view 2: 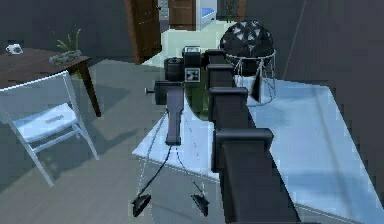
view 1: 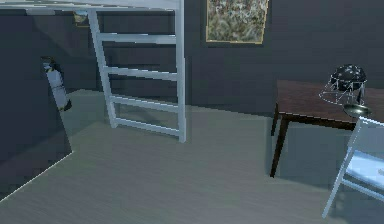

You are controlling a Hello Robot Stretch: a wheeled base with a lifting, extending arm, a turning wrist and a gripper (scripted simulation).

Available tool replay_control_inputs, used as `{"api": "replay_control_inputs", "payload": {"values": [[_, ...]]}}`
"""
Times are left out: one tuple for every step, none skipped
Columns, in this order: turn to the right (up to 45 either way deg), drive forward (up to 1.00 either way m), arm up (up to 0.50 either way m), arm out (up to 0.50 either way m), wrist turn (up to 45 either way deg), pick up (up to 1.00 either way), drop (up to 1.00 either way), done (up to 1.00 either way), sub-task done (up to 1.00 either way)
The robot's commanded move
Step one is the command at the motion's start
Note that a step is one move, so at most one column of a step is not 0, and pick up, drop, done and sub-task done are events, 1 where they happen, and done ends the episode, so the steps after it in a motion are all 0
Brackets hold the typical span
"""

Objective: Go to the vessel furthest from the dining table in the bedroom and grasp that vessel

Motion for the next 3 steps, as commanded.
{"api": "replay_control_inputs", "payload": {"values": [[0.0, 0.0, 0.0, 0.0, 45.0, 0.0, 0.0, 0.0, 0.0], [0.0, 0.0, 0.0, 0.0, 45.0, 0.0, 0.0, 0.0, 0.0], [0.0, 0.0, 0.0, 0.0, 45.0, 0.0, 0.0, 0.0, 0.0]]}}
